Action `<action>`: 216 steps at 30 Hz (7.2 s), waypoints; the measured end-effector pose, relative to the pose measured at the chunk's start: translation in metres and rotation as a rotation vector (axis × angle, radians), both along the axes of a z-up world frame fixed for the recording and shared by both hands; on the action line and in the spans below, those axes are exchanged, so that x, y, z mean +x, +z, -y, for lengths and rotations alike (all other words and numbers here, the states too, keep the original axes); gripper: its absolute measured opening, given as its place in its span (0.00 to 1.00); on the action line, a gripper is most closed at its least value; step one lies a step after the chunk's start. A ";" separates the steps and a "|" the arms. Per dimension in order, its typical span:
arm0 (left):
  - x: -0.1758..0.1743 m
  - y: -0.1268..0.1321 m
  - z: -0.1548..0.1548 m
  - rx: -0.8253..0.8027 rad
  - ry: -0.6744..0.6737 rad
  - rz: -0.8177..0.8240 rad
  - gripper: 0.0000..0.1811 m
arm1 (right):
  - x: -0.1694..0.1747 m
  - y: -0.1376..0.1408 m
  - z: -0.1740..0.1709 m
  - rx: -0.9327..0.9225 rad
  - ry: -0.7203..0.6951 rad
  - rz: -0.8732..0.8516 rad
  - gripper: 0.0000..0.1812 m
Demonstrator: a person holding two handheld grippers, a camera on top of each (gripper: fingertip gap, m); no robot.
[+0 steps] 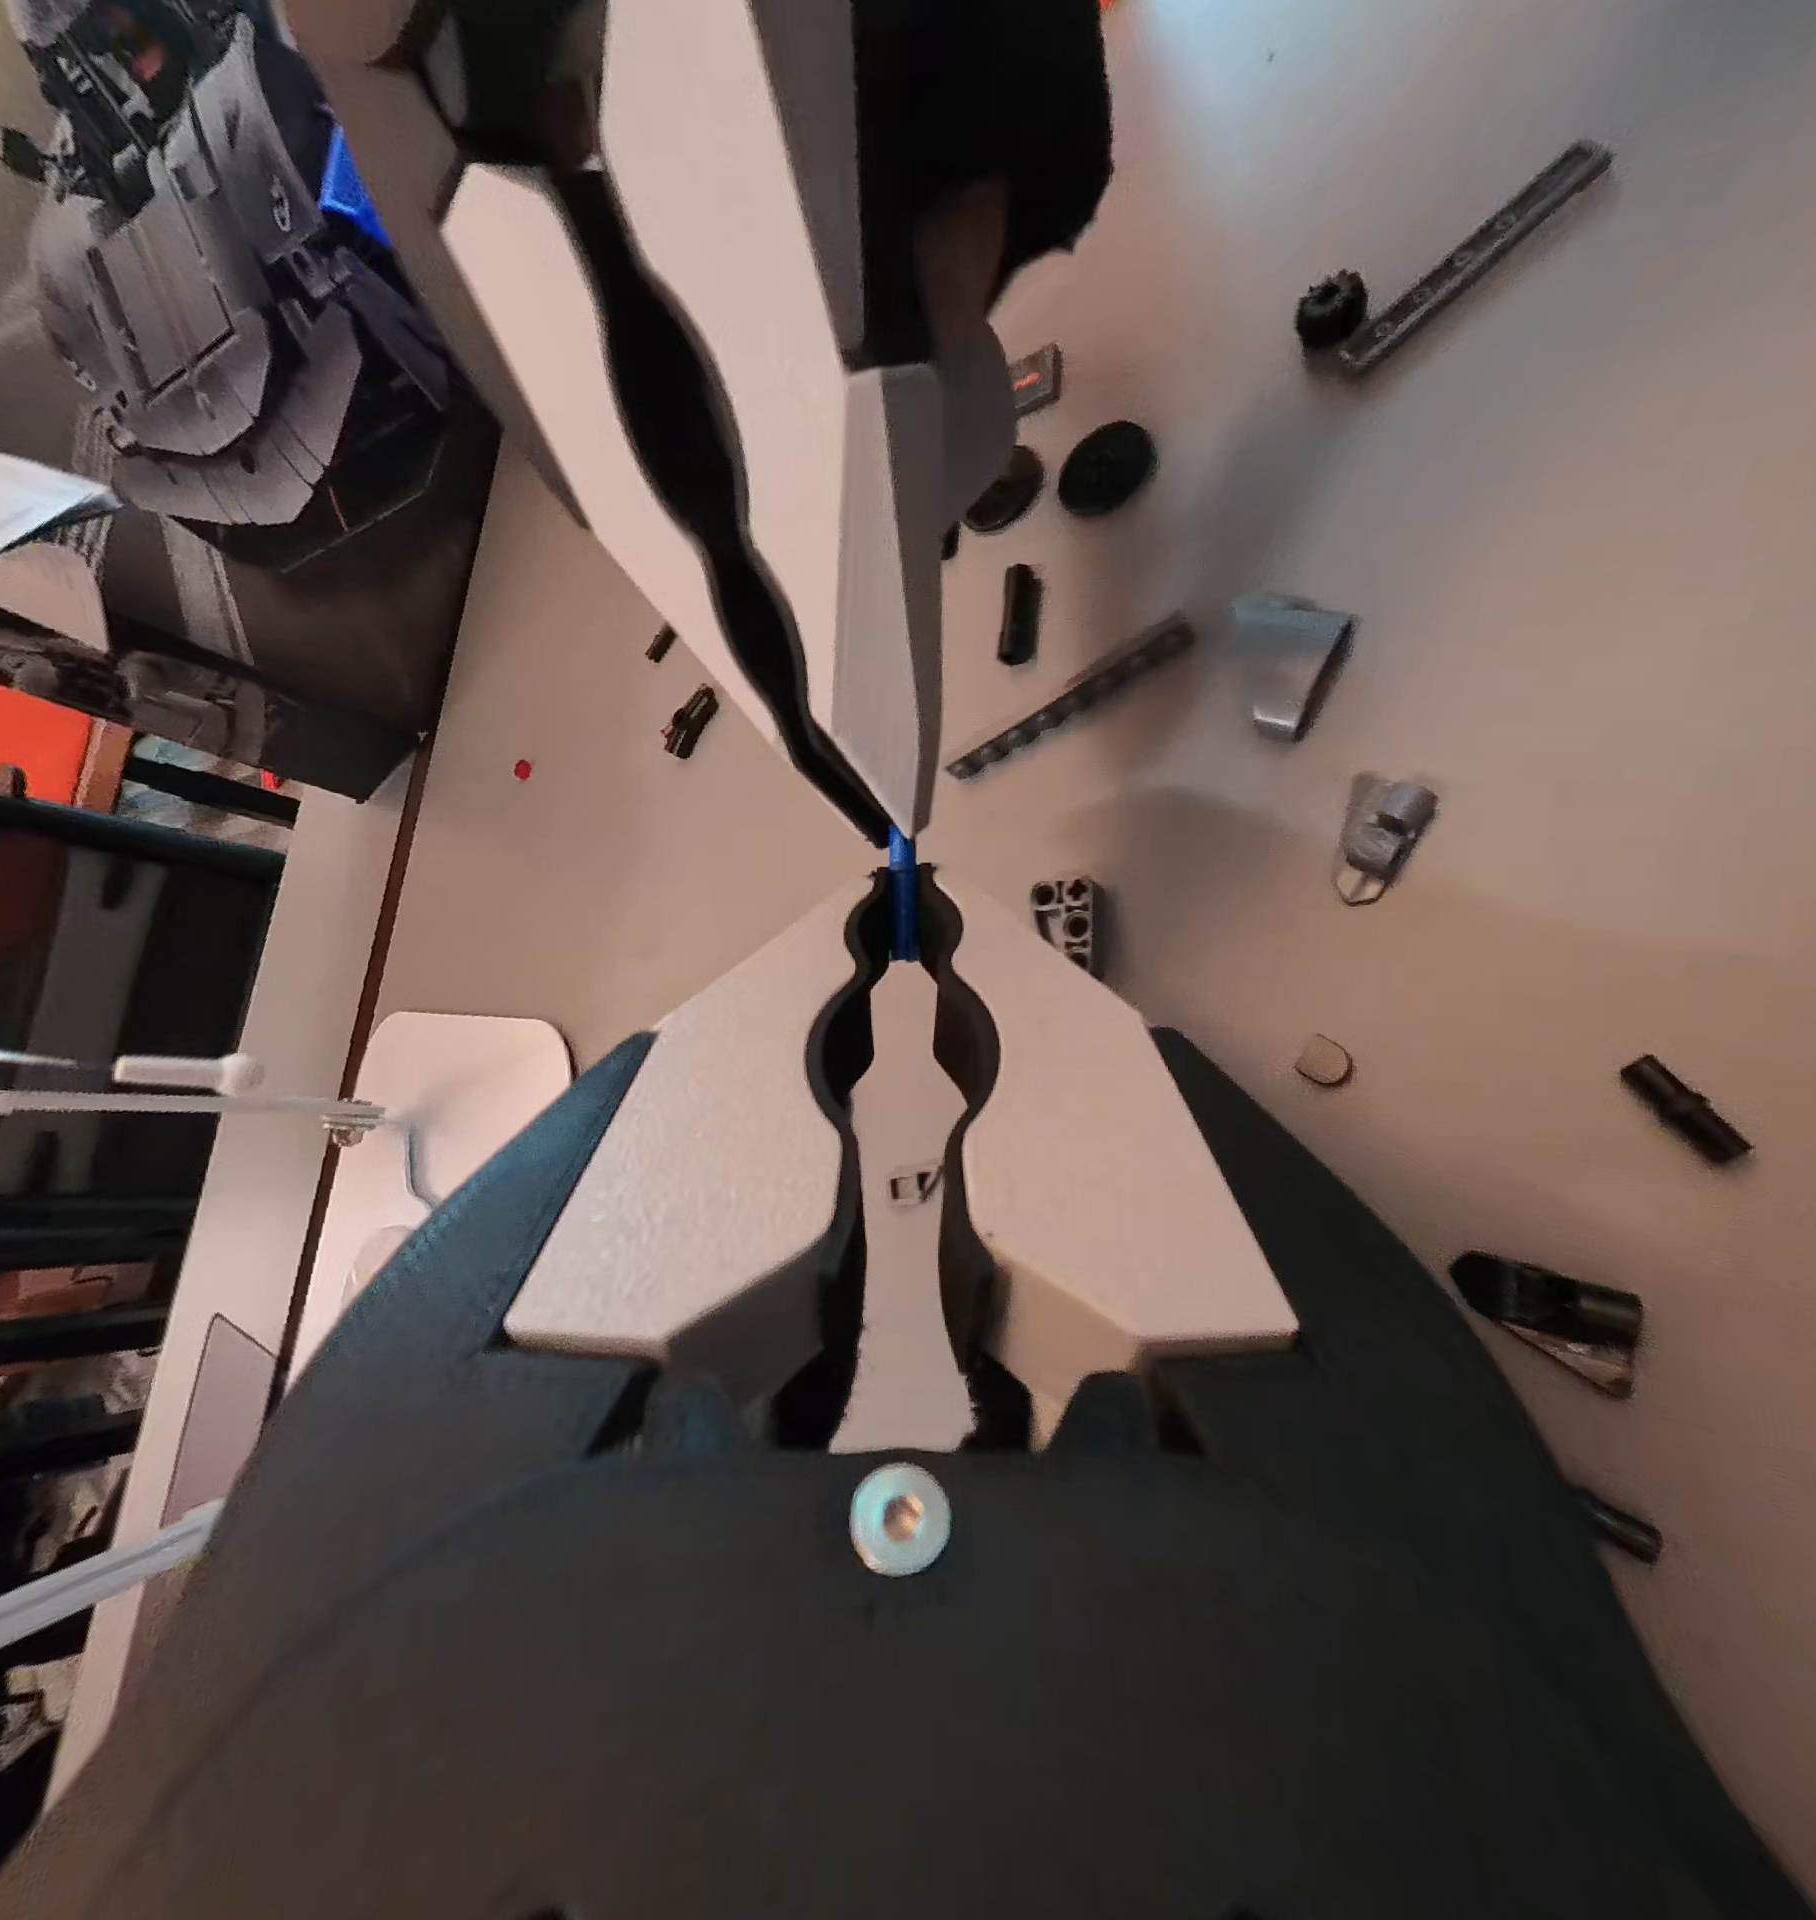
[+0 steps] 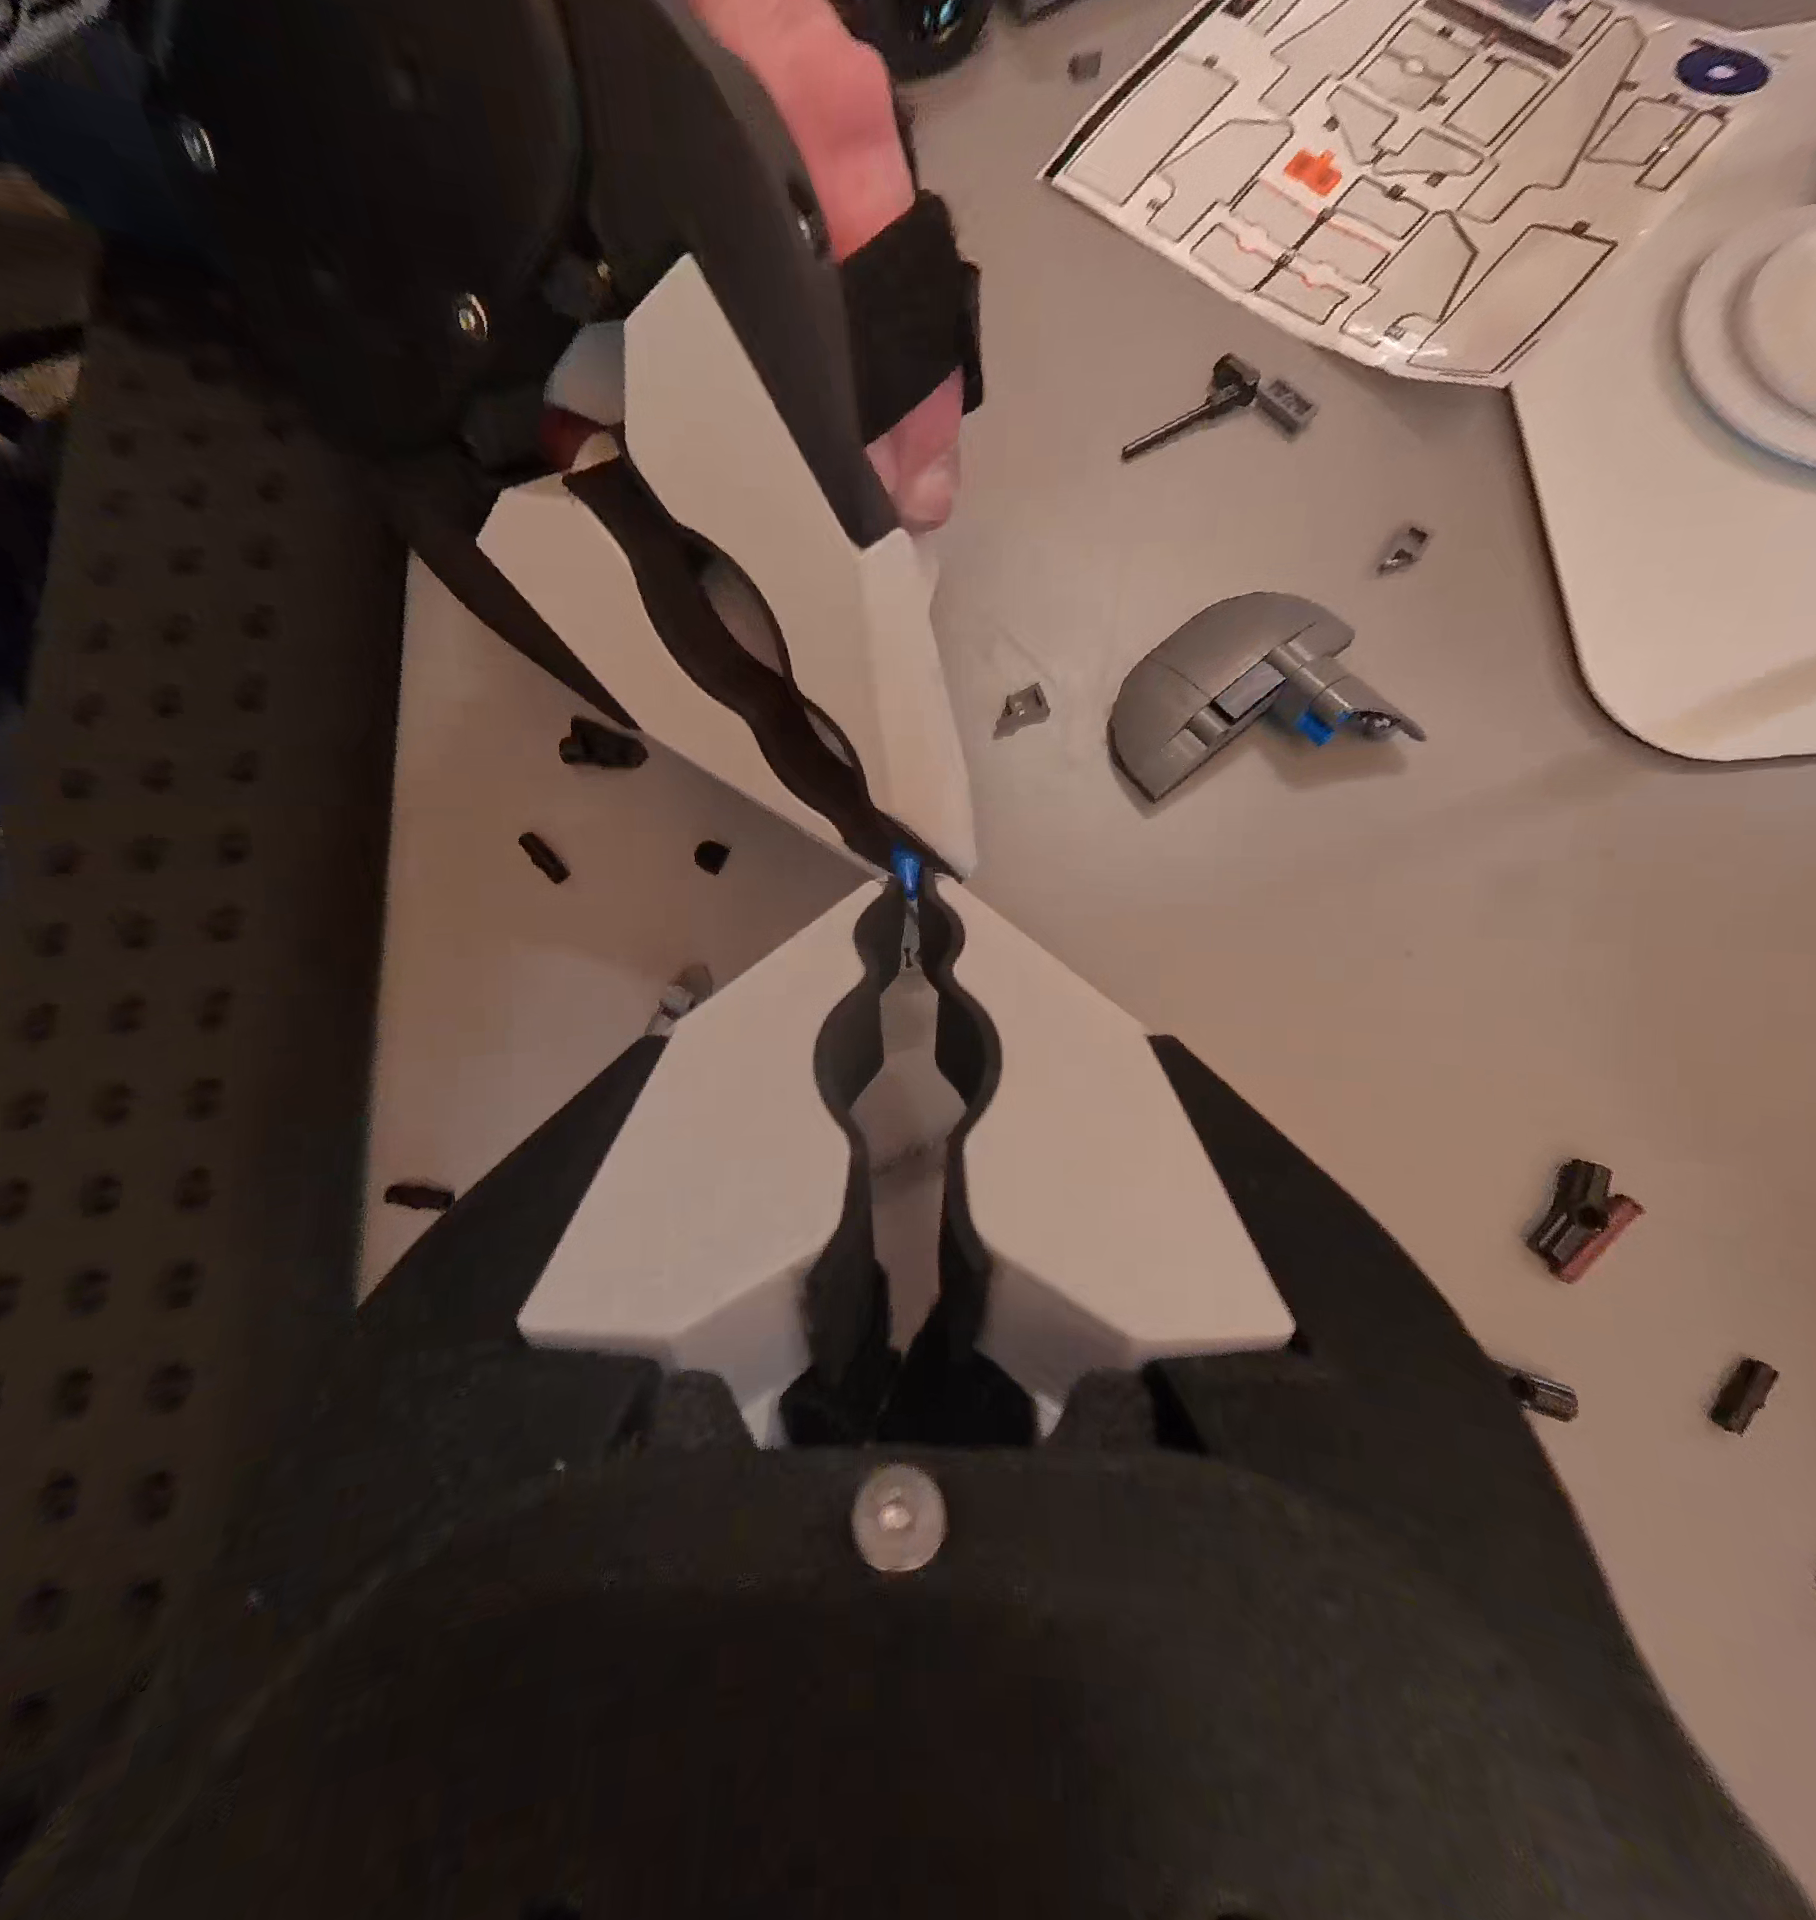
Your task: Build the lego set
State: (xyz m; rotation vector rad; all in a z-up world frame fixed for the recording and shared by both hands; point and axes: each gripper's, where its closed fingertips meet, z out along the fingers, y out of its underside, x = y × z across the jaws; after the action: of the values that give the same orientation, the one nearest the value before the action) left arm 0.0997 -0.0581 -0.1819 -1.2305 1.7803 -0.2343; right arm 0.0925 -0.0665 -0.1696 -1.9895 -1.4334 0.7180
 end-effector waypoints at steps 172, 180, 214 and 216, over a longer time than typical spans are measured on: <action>-0.003 -0.045 0.024 -0.505 -0.086 -0.137 0.06 | 0.008 -0.049 0.013 0.070 0.129 0.286 0.02; -0.002 -0.045 0.024 -0.486 -0.089 -0.144 0.06 | 0.007 -0.050 0.013 -0.001 0.123 0.277 0.02; 0.005 0.050 -0.003 0.494 0.079 0.011 0.05 | 0.006 0.041 -0.002 -0.196 -0.069 -0.447 0.12; 0.004 0.053 -0.004 0.522 0.090 0.013 0.05 | 0.005 0.042 -0.002 -0.174 -0.071 -0.439 0.12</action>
State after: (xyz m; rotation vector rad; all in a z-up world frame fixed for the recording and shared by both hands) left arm 0.1038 -0.0544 -0.1291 -0.9214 1.6284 0.2621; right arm 0.0975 -0.0643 -0.1277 -1.8444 -1.0652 1.1943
